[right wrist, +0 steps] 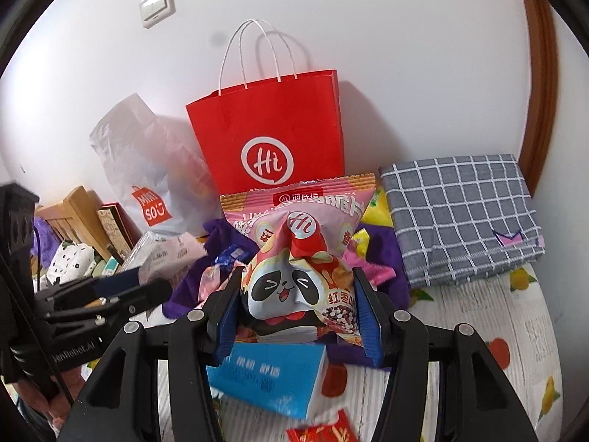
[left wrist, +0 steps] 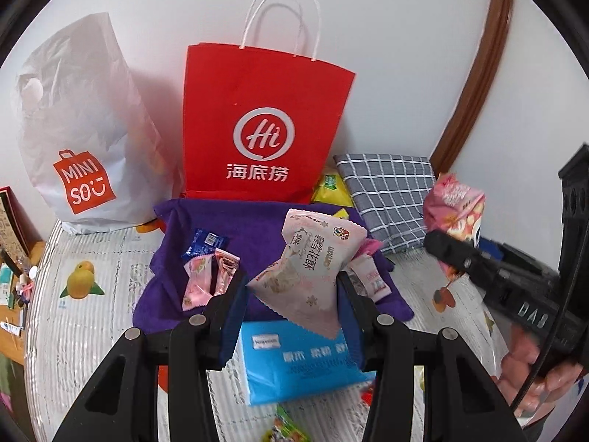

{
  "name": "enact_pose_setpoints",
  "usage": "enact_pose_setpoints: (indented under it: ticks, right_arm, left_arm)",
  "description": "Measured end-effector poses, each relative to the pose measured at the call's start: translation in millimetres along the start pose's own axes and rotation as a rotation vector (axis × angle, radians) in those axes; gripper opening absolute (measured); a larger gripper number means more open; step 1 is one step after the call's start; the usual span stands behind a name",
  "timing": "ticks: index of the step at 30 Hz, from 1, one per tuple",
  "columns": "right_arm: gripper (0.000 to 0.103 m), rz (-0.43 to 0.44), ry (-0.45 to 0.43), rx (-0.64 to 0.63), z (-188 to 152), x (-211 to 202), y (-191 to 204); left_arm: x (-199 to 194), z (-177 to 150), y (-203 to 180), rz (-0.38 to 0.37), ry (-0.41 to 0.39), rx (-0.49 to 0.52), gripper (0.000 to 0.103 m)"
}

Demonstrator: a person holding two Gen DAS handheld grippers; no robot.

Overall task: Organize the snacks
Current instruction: 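Carry the pale pink packet with the left tool while the right tool carries the panda bag to the towel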

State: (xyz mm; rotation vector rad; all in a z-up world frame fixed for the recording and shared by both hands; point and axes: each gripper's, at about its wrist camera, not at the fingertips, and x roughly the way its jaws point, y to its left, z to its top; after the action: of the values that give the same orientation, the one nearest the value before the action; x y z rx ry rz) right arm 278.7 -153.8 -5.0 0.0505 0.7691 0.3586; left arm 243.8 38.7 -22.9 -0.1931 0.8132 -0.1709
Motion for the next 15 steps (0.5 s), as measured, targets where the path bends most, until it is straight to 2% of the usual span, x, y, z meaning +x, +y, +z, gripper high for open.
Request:
enact_pose_setpoints:
  ticks: [4, 7, 13, 15]
  right_arm:
    - [0.055, -0.001, 0.004, -0.013, 16.8, 15.3, -4.4]
    - [0.055, 0.016, 0.031, -0.011, 24.2, 32.8, -8.1]
    - [0.055, 0.061, 0.092, 0.025, 21.2, 71.9, -21.0]
    - [0.055, 0.076, 0.141, 0.017, 18.8, 87.6, -23.8]
  left_arm:
    - [12.4, 8.0, 13.9, -0.015, 0.023, -0.028, 0.045]
    - [20.5, 15.1, 23.5, 0.007, 0.026, -0.037, 0.045]
    - [36.5, 21.3, 43.1, 0.041, 0.037, -0.047, 0.045]
    - [43.9, 21.6, 51.7, 0.049, 0.046, -0.057, 0.045]
